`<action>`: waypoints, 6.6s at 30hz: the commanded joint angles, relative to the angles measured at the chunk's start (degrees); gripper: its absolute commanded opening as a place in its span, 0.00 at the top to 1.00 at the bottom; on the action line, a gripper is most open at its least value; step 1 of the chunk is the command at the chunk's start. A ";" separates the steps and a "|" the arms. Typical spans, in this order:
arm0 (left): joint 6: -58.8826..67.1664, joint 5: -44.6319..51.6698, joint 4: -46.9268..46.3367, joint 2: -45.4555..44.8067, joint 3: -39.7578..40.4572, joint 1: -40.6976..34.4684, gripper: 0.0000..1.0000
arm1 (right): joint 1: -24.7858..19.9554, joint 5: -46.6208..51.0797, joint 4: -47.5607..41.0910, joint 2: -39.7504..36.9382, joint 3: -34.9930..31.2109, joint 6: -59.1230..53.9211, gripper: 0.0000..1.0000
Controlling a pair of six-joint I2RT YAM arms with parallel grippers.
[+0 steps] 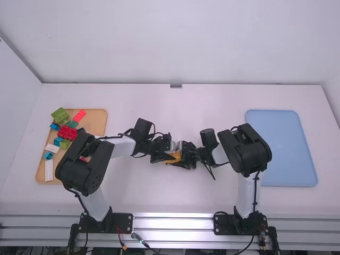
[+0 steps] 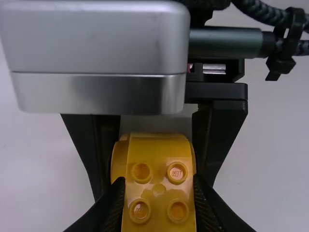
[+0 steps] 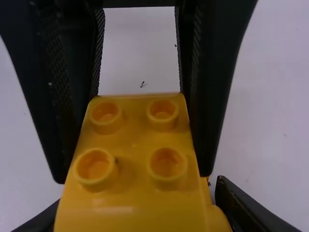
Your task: Assemble lego blocks to make yellow taxi
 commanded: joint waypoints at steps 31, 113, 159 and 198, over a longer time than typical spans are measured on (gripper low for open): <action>-3.74 -4.52 3.37 3.10 -4.66 -0.81 0.98 | 0.33 -0.39 0.61 0.52 0.79 -0.24 0.42; 2.91 0.37 -1.64 3.17 -0.31 4.24 0.56 | 0.33 0.09 0.39 0.52 0.76 0.17 0.42; 4.39 0.42 -9.49 3.13 4.15 4.61 0.50 | 0.33 0.09 0.24 0.52 0.79 0.17 0.42; -11.69 -1.86 2.45 -4.70 1.31 19.69 0.01 | -26.86 19.67 -26.99 -30.45 3.65 9.22 0.52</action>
